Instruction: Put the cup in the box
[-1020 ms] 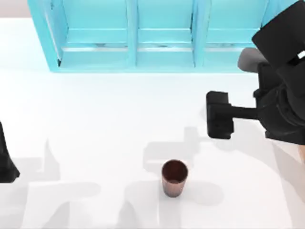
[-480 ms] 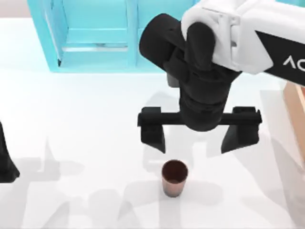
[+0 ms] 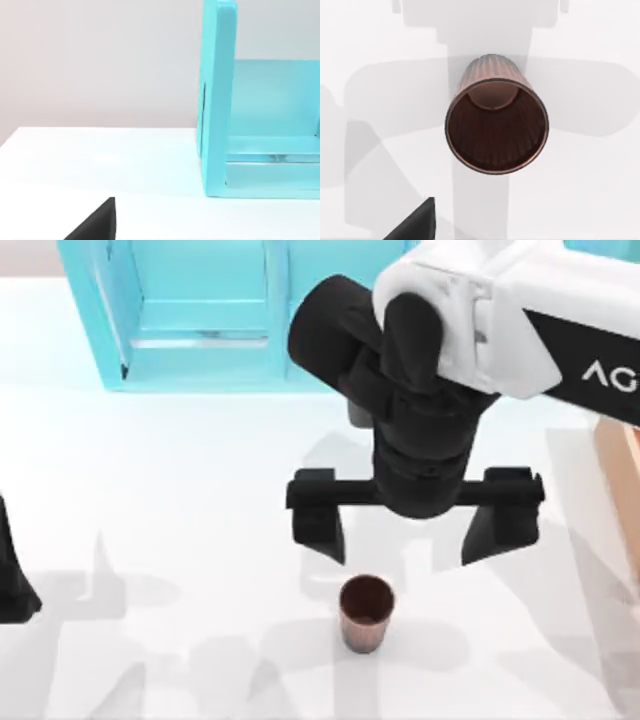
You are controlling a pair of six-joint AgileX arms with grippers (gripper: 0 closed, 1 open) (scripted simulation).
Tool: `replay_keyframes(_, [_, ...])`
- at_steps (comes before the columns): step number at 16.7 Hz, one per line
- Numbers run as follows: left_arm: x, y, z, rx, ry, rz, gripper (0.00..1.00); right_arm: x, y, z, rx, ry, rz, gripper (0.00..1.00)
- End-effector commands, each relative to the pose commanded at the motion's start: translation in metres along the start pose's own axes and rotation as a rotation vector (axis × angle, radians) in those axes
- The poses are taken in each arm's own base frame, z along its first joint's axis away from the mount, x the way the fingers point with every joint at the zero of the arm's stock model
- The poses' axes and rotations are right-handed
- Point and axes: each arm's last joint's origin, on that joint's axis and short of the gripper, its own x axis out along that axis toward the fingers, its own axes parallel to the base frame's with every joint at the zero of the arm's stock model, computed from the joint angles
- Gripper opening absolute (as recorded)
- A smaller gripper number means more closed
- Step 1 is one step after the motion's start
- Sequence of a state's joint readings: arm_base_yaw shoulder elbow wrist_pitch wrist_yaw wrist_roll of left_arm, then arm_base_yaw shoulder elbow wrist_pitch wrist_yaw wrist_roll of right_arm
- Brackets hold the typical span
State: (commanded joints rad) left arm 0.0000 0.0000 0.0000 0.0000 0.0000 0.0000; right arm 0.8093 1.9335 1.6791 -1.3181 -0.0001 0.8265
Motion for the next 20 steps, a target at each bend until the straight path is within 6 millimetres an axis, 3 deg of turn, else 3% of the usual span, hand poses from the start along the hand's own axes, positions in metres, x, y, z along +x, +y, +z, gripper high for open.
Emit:
replay_keyframes(8, [0.0, 0.0, 0.0, 0.0, 0.0, 0.0, 1.0, 0.086, 0.002, 0.0, -0.002, -0.004, 0.005, 1.0])
replay_keyframes(13, [0.0, 0.0, 0.0, 0.0, 0.0, 0.0, 1.0, 0.095, 0.001, -0.001, -0.002, 0.0, 0.0, 1.0])
replay_keyframes(20, [0.0, 0.0, 0.0, 0.0, 0.0, 0.0, 1.0, 0.095, 0.001, -0.001, -0.002, 0.0, 0.0, 0.47])
